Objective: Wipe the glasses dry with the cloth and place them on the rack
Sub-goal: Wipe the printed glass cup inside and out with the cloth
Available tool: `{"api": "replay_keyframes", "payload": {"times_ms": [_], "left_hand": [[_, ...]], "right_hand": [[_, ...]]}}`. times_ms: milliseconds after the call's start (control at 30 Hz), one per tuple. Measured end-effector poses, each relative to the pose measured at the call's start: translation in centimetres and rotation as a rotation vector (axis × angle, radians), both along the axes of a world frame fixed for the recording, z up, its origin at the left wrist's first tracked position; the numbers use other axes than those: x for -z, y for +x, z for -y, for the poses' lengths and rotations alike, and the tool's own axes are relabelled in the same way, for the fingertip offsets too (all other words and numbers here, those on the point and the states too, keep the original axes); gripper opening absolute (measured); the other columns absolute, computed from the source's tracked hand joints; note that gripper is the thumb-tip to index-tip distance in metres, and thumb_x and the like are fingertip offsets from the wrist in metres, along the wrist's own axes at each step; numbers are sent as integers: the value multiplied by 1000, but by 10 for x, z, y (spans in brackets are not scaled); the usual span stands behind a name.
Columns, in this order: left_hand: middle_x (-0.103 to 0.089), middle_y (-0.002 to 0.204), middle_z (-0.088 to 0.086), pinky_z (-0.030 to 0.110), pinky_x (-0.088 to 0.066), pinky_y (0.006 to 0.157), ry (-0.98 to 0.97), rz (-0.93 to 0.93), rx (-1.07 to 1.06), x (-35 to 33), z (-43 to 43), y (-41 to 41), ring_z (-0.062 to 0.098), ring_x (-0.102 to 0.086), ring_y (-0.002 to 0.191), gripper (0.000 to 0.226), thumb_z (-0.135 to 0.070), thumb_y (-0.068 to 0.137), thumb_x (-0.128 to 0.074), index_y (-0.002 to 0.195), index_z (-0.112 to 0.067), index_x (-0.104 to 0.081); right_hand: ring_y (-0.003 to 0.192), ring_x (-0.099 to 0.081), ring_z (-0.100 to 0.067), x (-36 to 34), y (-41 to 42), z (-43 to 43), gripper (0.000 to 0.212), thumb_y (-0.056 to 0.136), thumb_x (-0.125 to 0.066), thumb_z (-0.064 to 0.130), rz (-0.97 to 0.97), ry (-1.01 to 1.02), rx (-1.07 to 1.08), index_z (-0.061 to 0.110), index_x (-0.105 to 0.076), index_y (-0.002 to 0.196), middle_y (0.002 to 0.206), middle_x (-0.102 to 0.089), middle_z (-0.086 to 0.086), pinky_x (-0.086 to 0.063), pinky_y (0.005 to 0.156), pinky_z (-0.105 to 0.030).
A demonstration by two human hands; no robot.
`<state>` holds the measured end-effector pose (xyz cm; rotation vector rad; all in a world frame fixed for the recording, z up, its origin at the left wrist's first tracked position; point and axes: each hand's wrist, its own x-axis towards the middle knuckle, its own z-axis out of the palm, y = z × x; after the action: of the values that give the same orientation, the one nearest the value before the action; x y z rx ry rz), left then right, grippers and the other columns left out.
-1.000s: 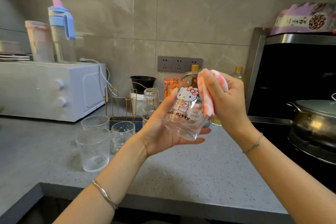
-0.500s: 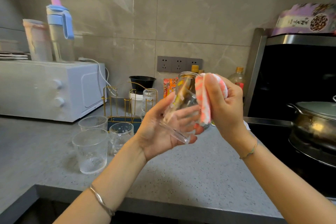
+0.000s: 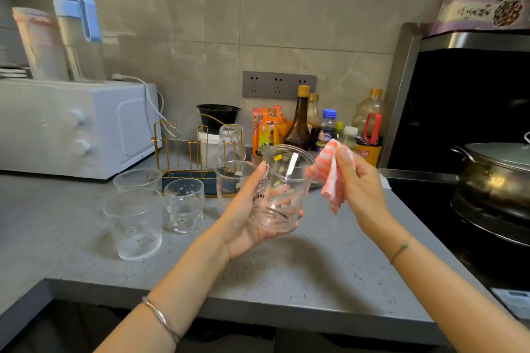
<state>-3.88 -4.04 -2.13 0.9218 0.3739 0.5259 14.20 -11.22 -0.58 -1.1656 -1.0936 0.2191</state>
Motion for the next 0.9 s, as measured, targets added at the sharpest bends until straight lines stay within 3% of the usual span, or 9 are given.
{"api": "replay_keyframes", "payload": {"times_ms": [133, 200, 300, 433, 533, 600, 667, 800, 900], "left_hand": [[-72, 108, 18, 39, -59, 71, 4, -38, -74, 12, -1, 0, 29, -70, 78, 67, -55, 73, -60, 118, -6, -62], [-70, 109, 18, 39, -56, 79, -12, -43, -79, 16, -2, -2, 29, -69, 78, 64, -53, 75, -59, 116, -5, -63], [-64, 121, 20, 39, -49, 89, -57, -48, -75, 21, -1, -1, 30, -66, 83, 67, -52, 76, -61, 124, -5, -60], [-64, 124, 19, 40, -49, 89, -90, -89, -77, 26, 5, 5, 31, -67, 84, 82, -54, 69, -67, 134, -5, -53], [-65, 123, 18, 41, -53, 85, -100, -108, -71, 27, 7, 4, 32, -69, 87, 83, -54, 68, -70, 135, -6, -54], [-67, 120, 17, 40, -54, 79, -100, -118, -71, 27, 10, 3, 31, -69, 89, 83, -53, 68, -70, 133, -5, -55], [-68, 115, 17, 41, -55, 79, -99, -117, -74, 26, 11, 2, 32, -68, 91, 77, -50, 66, -70, 127, -4, -59], [-71, 99, 18, 41, -56, 82, -108, -17, -95, 16, 14, 2, 31, -69, 87, 63, -45, 70, -68, 117, -4, -63], [-72, 102, 15, 37, -55, 84, -86, 61, -117, 2, 14, 0, 27, -70, 88, 60, -47, 77, -64, 120, -5, -64]], "right_hand": [[76, -73, -28, 45, 14, 6, 40, 87, -52, 48, -23, -180, 18, 13, -72, 88, 80, -75, -13, -59, 72, -42], [73, -72, -26, 66, 20, 10, 45, 86, -51, 53, 116, -307, 42, 13, -73, 82, 75, -74, -10, -59, 73, -40], [57, -64, -12, 91, 22, 17, 51, 86, -42, 58, 332, -533, 33, 18, -73, 77, 67, -72, -4, -50, 57, -21], [57, -55, -13, 111, 24, 17, 45, 96, -42, 48, 569, -615, -5, 20, -63, 67, 61, -63, 0, -47, 63, -38], [61, -49, -4, 110, 22, 21, 44, 91, -37, 59, 609, -631, -13, 29, -54, 64, 65, -54, 11, -40, 65, -32], [88, -57, 1, 103, 17, 25, 40, 91, -38, 59, 524, -628, -47, 32, -66, 101, 99, -62, 17, -43, 80, -25], [116, -46, 1, 91, 9, 32, 37, 95, -45, 42, 398, -533, 15, 33, -50, 131, 126, -47, 20, -35, 94, -20], [121, -43, 10, 53, -28, 48, 34, 93, -55, 41, 350, -163, 39, 44, -45, 126, 128, -46, 27, -31, 97, -5], [127, -40, 6, 33, -53, 52, 58, 82, -62, 46, 485, -36, -16, 29, -44, 134, 135, -44, 21, -30, 101, -6]]}}
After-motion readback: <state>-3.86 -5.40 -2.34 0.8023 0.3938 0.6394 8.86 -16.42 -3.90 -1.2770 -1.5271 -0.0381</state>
